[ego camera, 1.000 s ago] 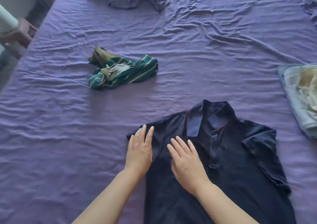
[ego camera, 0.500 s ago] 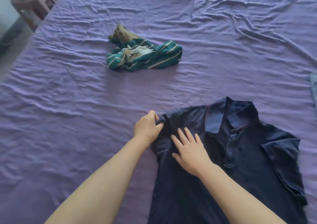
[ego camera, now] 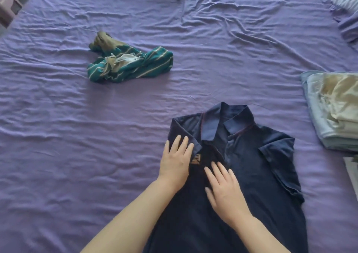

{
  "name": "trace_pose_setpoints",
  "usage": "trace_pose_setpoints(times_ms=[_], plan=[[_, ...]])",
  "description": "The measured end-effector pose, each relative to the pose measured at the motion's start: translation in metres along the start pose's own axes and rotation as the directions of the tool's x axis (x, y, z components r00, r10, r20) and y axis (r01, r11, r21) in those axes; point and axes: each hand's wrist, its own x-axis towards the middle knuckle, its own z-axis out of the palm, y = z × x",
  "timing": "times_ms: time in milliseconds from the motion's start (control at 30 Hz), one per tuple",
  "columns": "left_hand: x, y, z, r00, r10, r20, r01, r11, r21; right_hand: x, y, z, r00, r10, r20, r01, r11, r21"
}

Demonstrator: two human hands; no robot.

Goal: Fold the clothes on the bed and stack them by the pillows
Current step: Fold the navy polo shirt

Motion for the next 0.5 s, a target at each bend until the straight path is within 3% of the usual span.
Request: trace_pose_setpoints(times_ms=[133,400,500], plan=[[0.007,0.008,0.032,0.991,-0.093,0.094,0.081,0.989,0.124,-0.030,0.018,0.022,1.000,0.002,-0.020,-0.003,0.999,-0.052],[0.003,0.022,0.049,0.973,-0.227,0.037,0.214,0.953,0.215,-0.070,0.031,0.041,0.999,0.040,0.014,-0.040,0.998,-0.056],[-0.040,0.043,0.048,0.979,-0.206,-0.001,0.199,0.947,0.254,-0.103,0.035,0.036,0.997,0.028,0.069,-0.023,0.997,-0.068]])
